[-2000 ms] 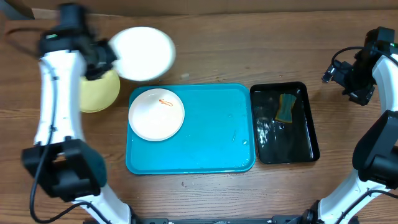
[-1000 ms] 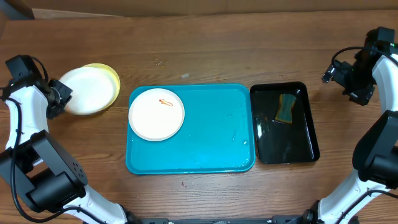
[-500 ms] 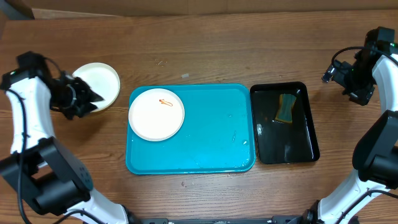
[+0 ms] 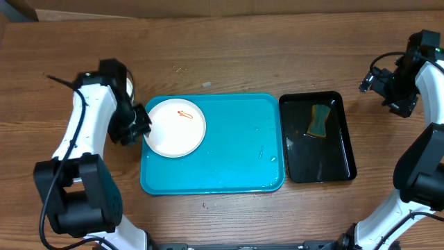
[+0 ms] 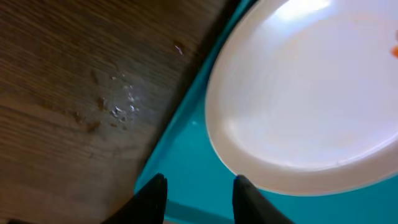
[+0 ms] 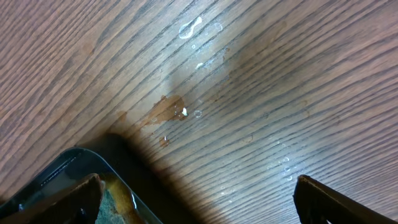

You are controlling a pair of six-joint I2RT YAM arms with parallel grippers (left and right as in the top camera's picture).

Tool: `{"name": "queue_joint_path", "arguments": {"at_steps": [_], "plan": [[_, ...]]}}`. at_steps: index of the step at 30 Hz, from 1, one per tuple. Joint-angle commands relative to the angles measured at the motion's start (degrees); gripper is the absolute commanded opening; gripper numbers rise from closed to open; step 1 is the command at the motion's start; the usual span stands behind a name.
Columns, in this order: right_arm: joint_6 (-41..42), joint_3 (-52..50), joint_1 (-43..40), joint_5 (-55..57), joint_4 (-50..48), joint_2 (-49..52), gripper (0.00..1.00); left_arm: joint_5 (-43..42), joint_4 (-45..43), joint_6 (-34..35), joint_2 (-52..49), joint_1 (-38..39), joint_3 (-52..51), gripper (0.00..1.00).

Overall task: Clean dirty plates on tray and stack at the side
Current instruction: 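Move the left gripper to the last white plate rim on teal tray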

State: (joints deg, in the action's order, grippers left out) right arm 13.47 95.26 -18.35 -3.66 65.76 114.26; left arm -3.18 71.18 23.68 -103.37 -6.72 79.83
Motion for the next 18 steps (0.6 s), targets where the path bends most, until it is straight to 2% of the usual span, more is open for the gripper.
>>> {"name": "queue_joint_path", "arguments": {"at_steps": [1,5,11,18], "plan": [[0.3,1.1,0.0,-0.1,-0.1,-1.7,1.00,4.7,-3.6,3.9,1.1,0.0,-5.6,0.36],[0.3,1.1,0.0,-0.1,-0.1,-1.7,1.00,4.2,-7.3,4.7,1.1,0.0,-9.7,0.33],[0.3,1.1,0.1,-0.1,-0.1,-1.7,1.00,-1.0,-15.4,4.6,1.1,0.0,-15.0,0.27],[0.3,1.1,0.0,-0.1,-0.1,-1.7,1.00,-4.4,-15.8,3.2,1.1,0.0,-15.2,0.24]]}}
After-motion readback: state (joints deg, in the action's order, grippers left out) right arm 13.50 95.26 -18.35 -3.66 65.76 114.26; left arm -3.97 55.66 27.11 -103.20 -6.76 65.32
